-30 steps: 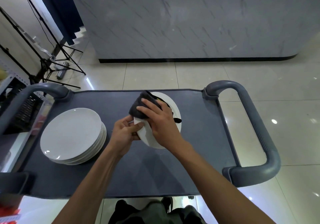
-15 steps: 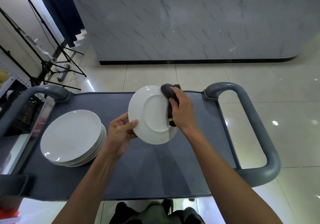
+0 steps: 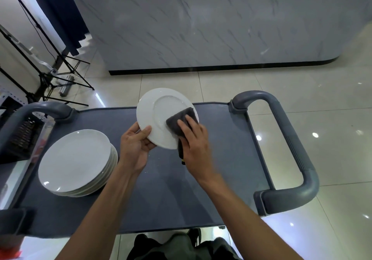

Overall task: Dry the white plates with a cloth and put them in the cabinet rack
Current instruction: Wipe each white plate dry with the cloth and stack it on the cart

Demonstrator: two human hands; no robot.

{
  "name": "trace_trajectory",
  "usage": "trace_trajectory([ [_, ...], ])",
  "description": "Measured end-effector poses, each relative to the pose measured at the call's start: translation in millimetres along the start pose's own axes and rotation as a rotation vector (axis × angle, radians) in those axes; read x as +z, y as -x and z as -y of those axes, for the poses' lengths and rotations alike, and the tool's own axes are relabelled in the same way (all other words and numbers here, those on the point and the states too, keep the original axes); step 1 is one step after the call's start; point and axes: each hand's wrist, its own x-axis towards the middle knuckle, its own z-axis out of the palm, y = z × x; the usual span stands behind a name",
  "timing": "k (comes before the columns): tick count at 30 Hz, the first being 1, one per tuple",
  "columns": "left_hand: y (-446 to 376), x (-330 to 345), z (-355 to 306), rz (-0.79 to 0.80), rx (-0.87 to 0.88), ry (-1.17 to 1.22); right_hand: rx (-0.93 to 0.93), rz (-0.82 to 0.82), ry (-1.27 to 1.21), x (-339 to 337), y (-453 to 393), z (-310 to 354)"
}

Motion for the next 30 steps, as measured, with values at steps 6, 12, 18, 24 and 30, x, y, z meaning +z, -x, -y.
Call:
trace_trajectory([
  [6, -4.5, 6.8, 0.7, -0.021, -0.005, -0.002, -0.135, -0.008, 0.014, 4.0, 19.2, 0.5],
  [12, -9.4, 11.9, 7.6, -0.023, -0.019, -0.079, -0.015, -0.017, 0.014, -8.3, 21.7, -25.3],
  [18, -18.7, 16.4, 13.8, 0.086, 0.11, -0.371, 0.089, -0.045, 0.05, -32.7, 16.7, -49.2],
  [24, -35.6, 23.5, 27.8, 0.133, 0.275, -0.857, 0.226, -0.043, 0.061, -54.9, 17.6, -67.2],
  [30, -38.9, 31.0, 41.1, 0.193, 0.428, -1.152, 0.3, -0.06, 0.051, -67.4, 26.4, -73.0],
])
